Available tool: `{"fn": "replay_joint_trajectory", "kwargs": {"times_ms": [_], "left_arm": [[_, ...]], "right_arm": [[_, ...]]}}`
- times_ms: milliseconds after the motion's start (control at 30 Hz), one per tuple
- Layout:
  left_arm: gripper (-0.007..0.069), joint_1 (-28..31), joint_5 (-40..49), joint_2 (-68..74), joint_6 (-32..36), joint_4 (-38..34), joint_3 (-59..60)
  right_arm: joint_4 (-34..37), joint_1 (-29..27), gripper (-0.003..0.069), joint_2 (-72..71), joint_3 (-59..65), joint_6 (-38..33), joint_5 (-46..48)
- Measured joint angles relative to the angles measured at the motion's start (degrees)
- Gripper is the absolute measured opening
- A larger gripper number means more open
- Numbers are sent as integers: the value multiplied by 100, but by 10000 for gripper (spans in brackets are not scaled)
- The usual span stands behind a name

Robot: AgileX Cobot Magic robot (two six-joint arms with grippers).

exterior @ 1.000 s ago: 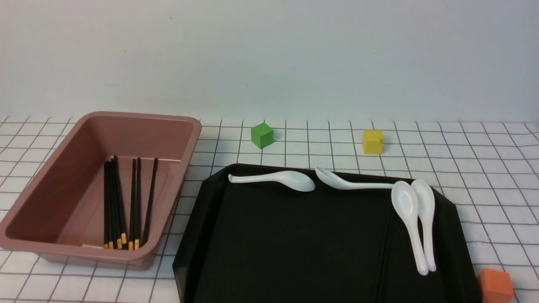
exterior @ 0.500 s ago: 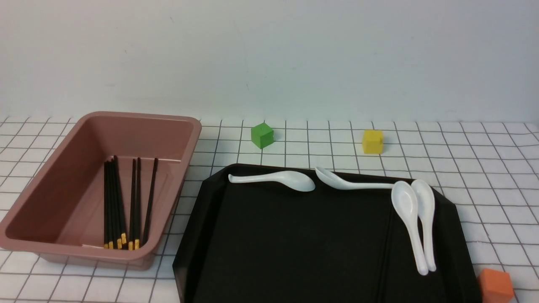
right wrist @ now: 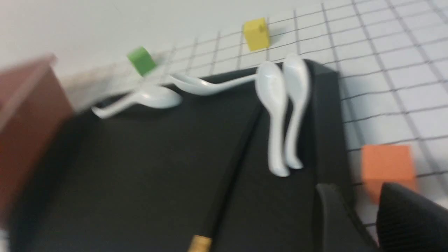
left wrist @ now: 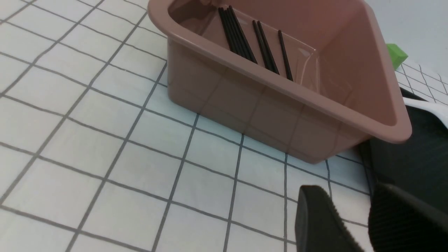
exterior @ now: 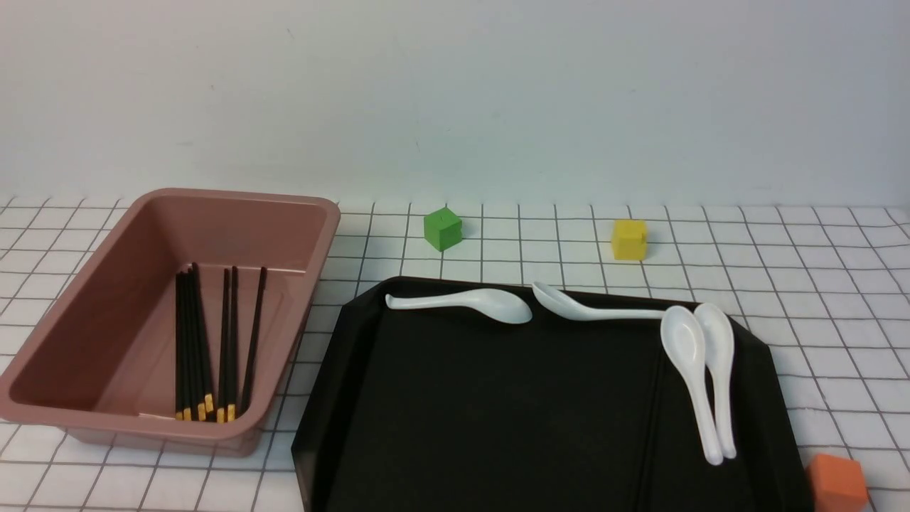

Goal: On white black tablecloth take chopsticks from black tray and put them in box.
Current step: 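Move the gripper over the chopsticks on the black tray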

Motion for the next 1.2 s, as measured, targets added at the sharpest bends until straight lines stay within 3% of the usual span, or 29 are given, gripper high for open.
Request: {"fn": "replay_joint_trajectory", "kwargs": {"times_ms": [33, 67, 167, 333, 467, 600, 667, 767, 933, 1000, 1067, 1200], "left_arm": [[238, 0, 0, 0, 0, 0, 0], [238, 0, 0, 0, 0, 0, 0], [238, 0, 0, 0, 0, 0, 0], [238, 0, 0, 0, 0, 0, 0], [238, 0, 0, 0, 0, 0, 0], [238, 0, 0, 0, 0, 0, 0], [238, 0, 0, 0, 0, 0, 0], [238, 0, 0, 0, 0, 0, 0], [238, 0, 0, 0, 0, 0, 0], [238, 0, 0, 0, 0, 0, 0], [238, 0, 0, 0, 0, 0, 0], [238, 0, 0, 0, 0, 0, 0]], "right_arm": [[95, 0, 212, 0, 5, 35, -9], [873, 0, 213, 0, 5, 285, -51], [1650, 0, 216, 0, 5, 396, -83], [2446, 0, 222, 0, 5, 436, -205], [2630, 0, 221, 0, -135, 290, -425], [2297, 0, 162, 310, -1027, -341, -549], [1836, 0, 95, 804, -1641, -673, -349], [876, 0, -2, 1892, -2554, -765, 646], [-570, 0, -8, 4314, -3650, -223, 3177], [-862, 0, -5, 5101, -3854, -151, 3609], [-923, 0, -3, 5741, -3967, -158, 3745], [-387, 422, 2, 7230, -4282, -454, 3638]]}}
